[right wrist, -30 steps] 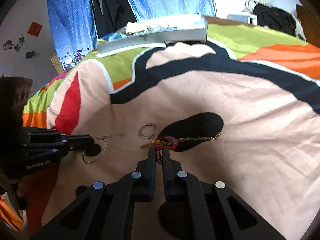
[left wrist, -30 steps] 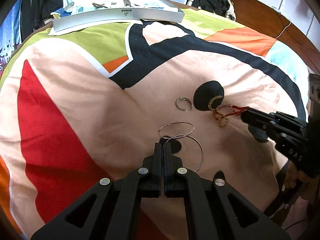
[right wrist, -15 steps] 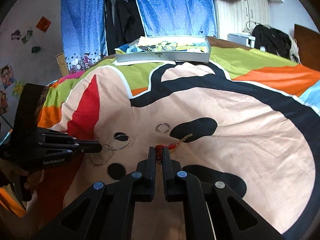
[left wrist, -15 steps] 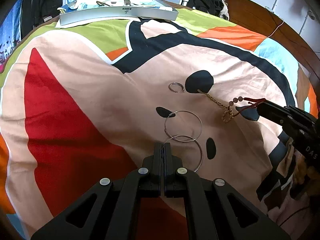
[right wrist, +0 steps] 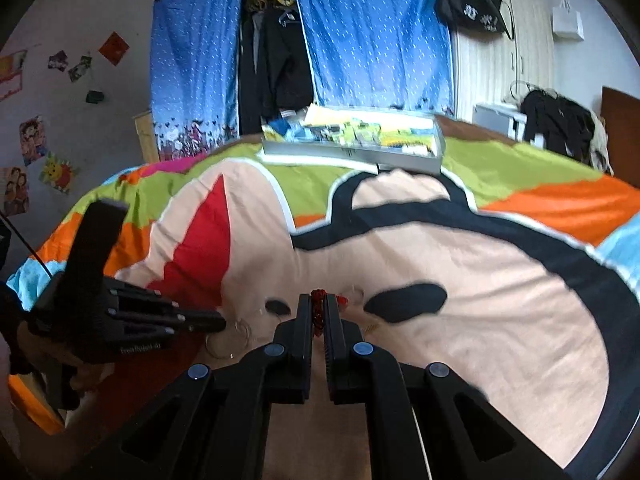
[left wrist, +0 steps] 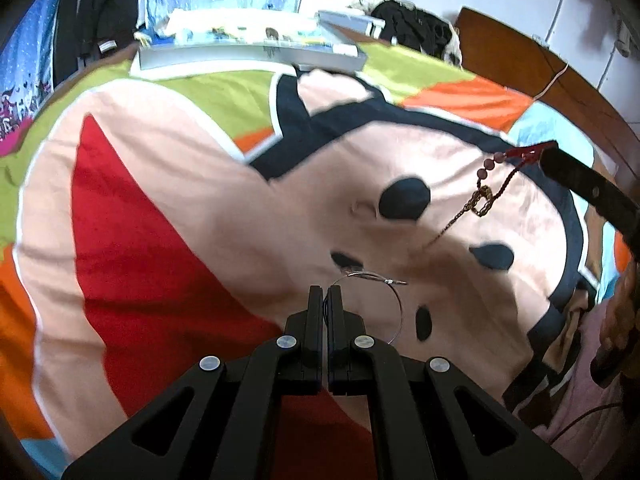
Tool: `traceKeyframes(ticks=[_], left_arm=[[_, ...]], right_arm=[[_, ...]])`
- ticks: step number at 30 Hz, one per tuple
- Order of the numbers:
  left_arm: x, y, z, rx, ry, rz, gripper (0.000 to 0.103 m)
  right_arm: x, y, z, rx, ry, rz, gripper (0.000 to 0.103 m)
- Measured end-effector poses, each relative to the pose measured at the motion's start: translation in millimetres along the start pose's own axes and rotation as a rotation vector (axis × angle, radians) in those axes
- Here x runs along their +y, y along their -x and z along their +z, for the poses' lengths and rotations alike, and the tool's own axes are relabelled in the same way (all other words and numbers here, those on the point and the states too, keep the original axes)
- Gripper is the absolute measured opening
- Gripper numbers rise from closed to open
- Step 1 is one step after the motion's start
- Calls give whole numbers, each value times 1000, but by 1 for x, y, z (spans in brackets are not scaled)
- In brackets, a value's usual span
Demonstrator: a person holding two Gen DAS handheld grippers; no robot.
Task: Organize jewelry
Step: 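Lift the hoops and chain bracelet and carry both toward the white tray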
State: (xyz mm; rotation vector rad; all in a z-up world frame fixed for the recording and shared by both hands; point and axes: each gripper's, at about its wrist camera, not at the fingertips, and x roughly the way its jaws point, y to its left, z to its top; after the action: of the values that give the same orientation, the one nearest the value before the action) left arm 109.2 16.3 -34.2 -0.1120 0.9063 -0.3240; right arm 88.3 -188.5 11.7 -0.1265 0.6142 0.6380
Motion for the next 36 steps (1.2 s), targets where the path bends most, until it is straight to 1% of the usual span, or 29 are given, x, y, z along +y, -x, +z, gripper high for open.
traceKeyframes(ticks=[5,9,14,16,18,20,24,29,36], left_arm=[[6,16,22,-62,5,12,0],[11,24,33,-92,20,16,0],[16,29,45,-111,34,22,0],[19,32,49,-116,39,23,0],[21,32,52,-121,39,29,0],[25,30,54,-119,45,35,0],[33,27,55,-106,57,51,0],[42,22,55,-93,75,62,0],[48,9,49,-65,92,62,0]], right_arm=[[-8,5,34,-78,-39,43,5],[-12,11,63,-132,-49,73,5],[-9,13,88,-159,13,72,5],[-8,11,93,-158,30,71,5],[-11,5,97,-149,21,77,5],[-17,-6,97,-118,-22,96,5],[-29,-38,84,-20,-97,120,5],[-28,-80,64,119,-59,114,5],[-28,-138,40,267,-41,138,5]])
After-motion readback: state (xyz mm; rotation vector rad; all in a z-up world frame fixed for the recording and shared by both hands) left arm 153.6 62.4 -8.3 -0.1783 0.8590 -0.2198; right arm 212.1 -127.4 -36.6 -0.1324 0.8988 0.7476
